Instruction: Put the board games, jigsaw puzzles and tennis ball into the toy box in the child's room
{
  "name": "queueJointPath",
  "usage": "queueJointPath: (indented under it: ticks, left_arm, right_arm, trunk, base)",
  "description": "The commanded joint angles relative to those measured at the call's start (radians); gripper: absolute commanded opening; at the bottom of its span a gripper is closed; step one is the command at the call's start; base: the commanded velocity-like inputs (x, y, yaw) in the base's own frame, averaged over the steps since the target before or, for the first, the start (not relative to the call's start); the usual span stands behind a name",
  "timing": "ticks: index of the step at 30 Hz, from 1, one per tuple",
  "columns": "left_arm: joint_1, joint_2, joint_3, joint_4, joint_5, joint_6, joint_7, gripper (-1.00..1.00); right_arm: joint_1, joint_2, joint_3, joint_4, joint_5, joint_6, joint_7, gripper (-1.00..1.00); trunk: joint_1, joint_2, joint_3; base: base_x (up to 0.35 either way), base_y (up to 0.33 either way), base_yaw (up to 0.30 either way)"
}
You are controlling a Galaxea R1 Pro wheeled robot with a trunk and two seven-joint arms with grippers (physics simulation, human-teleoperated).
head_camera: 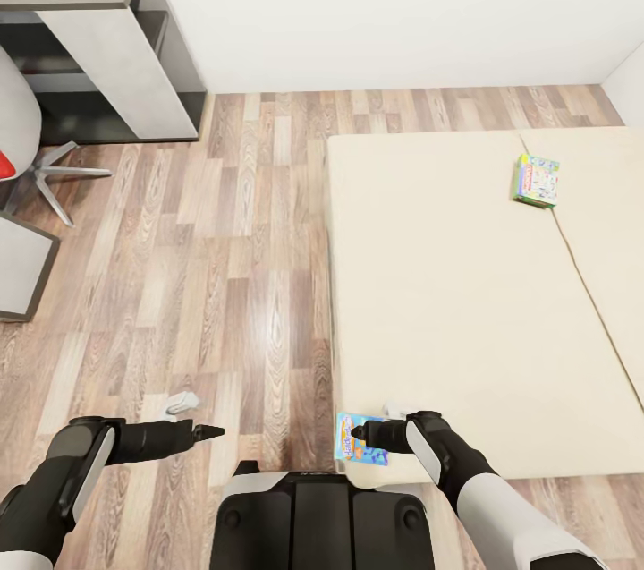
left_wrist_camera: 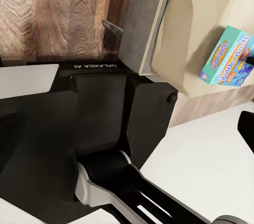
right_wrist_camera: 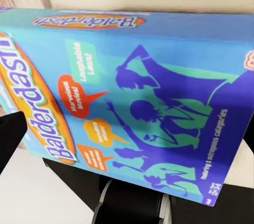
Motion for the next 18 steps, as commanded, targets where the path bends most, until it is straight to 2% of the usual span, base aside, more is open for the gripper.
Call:
queueJointPath:
  ticks: [1,18]
  left_arm:
    - [0.0,0.0,0.001,0.0,0.001,0.007,-0.003,1.0]
    - [0.0,-0.001,0.001,0.0,0.001,0.007,-0.002,1.0]
  right_arm:
    - [0.0,0.0,0.003,-0.001,-0.003,0.004,0.0,1.0]
    - [0.0,-0.001,0.003,0.0,-0.003,0.003,0.0,1.0]
  trunk:
    - [0.001,-0.002,-0.001]
    - [0.001,-0.002,-0.001]
  base:
    - [0.0,0.123,0.0]
    - [0.0,0.019,0.0]
